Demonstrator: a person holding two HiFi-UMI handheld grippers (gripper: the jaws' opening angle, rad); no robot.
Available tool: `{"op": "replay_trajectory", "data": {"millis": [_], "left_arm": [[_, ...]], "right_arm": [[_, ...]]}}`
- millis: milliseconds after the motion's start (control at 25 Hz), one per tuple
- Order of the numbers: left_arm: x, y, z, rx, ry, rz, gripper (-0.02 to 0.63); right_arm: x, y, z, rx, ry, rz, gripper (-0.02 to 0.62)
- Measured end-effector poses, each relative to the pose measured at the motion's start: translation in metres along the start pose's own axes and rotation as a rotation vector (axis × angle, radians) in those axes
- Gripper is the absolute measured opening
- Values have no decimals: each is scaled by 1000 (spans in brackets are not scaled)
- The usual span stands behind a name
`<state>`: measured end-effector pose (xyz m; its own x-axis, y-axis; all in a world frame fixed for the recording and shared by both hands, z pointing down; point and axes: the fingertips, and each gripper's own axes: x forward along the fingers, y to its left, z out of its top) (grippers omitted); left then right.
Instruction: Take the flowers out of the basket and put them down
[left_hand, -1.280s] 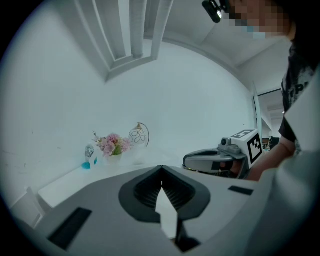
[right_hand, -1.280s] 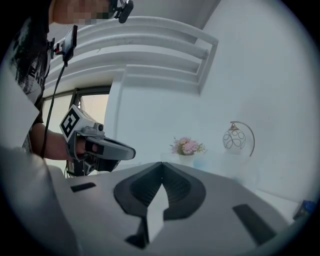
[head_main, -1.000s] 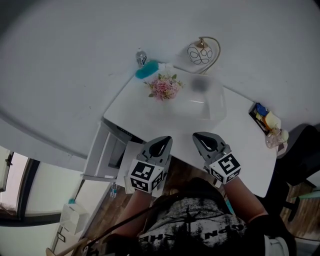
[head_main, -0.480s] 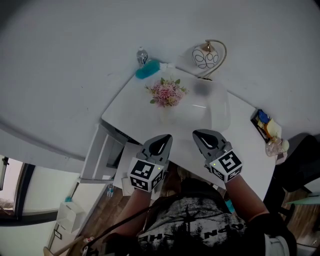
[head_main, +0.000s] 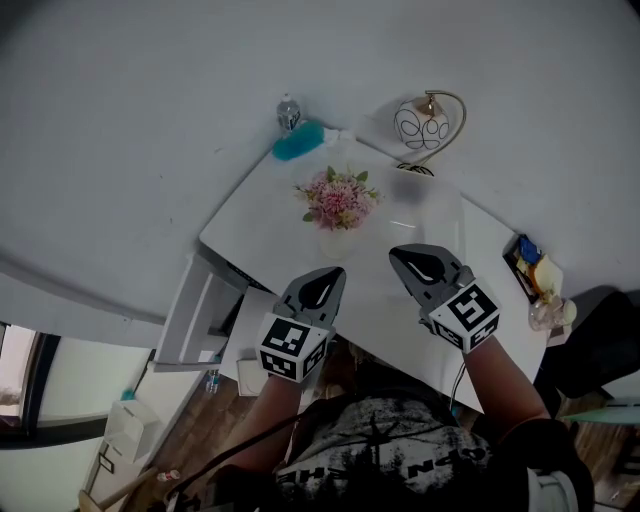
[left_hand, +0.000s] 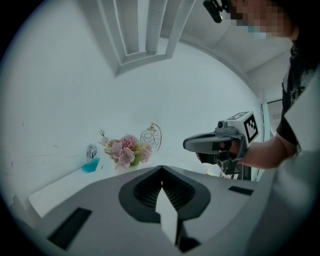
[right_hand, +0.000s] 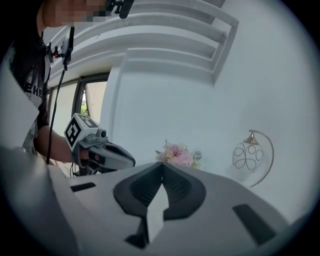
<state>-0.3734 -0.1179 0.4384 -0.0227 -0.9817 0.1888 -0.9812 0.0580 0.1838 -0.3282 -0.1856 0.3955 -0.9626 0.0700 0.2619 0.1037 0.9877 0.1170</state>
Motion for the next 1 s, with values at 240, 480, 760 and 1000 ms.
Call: {"op": "replay_trajectory", "data": {"millis": [240,480,760,1000], "left_arm": [[10,14,0,-18,4,9,13],[17,28,-1,-31,9,27,14],[19,41,-8,-57,17,51,14],[21,50,-13,-86,5,68,14]], "right_arm": [[23,-31,2,-30,52,27,15],[49,-50,-13,-85,126,93,15],[81,-50,-52,-77,218,210,17],[105,-52,-82,-9,242,268,54]]}}
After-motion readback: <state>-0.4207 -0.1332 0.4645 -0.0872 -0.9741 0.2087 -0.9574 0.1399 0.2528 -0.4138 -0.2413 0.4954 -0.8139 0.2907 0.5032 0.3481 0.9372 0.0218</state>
